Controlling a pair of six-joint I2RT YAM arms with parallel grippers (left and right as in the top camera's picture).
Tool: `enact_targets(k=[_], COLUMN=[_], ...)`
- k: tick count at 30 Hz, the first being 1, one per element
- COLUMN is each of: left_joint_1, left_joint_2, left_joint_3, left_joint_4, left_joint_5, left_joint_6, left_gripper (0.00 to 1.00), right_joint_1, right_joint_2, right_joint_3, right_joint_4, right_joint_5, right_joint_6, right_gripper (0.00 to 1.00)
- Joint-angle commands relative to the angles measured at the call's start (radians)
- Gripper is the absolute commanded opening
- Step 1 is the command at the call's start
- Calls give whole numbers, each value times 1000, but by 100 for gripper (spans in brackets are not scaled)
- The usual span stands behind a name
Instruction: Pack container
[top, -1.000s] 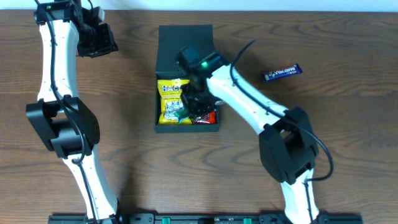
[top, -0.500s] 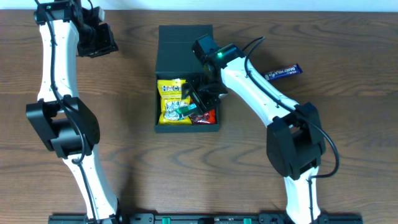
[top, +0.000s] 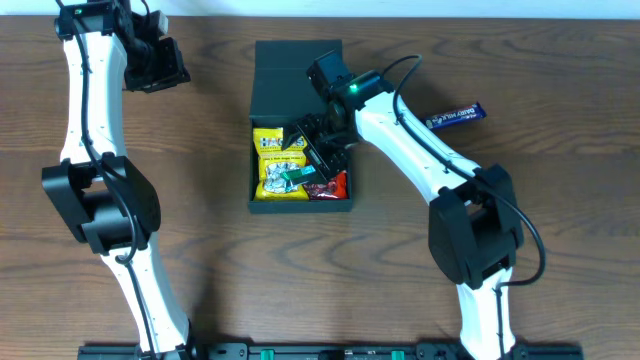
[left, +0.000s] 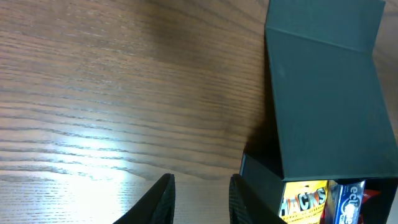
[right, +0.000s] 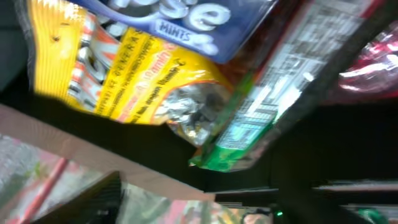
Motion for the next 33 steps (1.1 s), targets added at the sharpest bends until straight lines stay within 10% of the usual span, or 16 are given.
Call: enact_targets(k=[1,9,12,19,33], left_joint_1=[2,2,2,2,0], left_joint_2=[5,5,5,5,5], left_joint_3=[24,24,24,24,24], left_joint_4=[-4,-4,-10,-27,-31], left_joint_5=[-4,-4,-4,-4,-4], left_joint_6=[8,8,8,7,7], left_gripper=[30,31,31,30,30], right_joint_1=[-5,-13,-28,-63,-63], right_joint_2=[-51,-128,-128,-128,-78], right_joint_3=[3,3,3,3,0], right_joint_4=[35,229,253,171,-11], right_joint_5=[-42,89,103,199,415], right_joint_6=[-147,-571,-872,-1343,-1545], right_gripper=[40,52,6,2,2])
